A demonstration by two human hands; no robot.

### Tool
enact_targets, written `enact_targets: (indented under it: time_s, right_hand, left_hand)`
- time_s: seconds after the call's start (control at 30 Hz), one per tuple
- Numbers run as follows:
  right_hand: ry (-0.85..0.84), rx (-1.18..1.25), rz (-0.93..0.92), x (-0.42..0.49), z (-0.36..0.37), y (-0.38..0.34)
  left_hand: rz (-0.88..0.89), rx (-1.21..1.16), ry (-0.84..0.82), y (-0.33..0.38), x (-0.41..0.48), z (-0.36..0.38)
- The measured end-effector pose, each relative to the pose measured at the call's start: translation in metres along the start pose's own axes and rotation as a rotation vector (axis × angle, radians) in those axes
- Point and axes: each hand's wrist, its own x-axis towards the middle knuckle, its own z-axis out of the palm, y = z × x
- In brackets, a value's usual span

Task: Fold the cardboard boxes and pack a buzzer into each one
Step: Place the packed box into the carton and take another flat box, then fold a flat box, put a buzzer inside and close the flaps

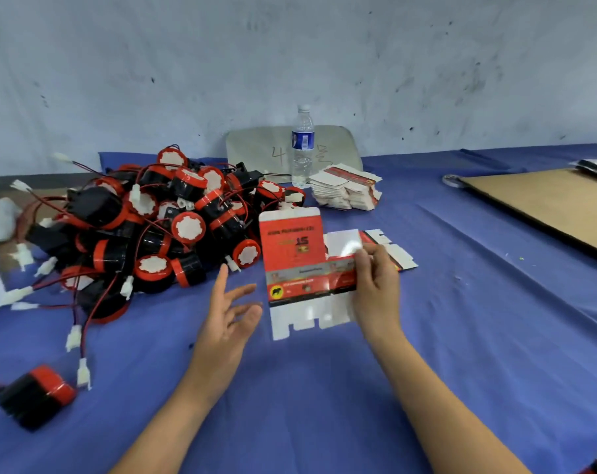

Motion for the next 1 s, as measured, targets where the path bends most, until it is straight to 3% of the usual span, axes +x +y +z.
enact_targets:
  time_s: [0.1, 0.4, 0.6, 0.83, 1.0]
  right_hand:
    - [-0.209, 0.036, 0.046, -0.025, 0.024, -0.003]
    - [-0.703, 0.233, 0.166, -0.04, 0.019, -0.018]
    - [-0.728, 0.264, 0.124, -0.043, 0.019, -0.018]
    - [-0.705, 0.135, -0.003, -0.038, 0.021, -0.008]
    - [-0.846, 0.035, 0.012, -0.036, 0.017, -0.006]
  left_hand:
    - [0.003, 0.0, -0.067, 0.002, -0.003, 0.002]
    - [0.082, -0.041, 0.057, 0.011, 0.001, -0.001]
    - [0.036, -0.024, 0.13, 0.006, 0.003, -0.003]
    - [0.028, 0.051, 0.126, -0.004, 0.003, -0.002]
    - [0.0, -0.027, 0.131, -0.002, 0.004, -0.007]
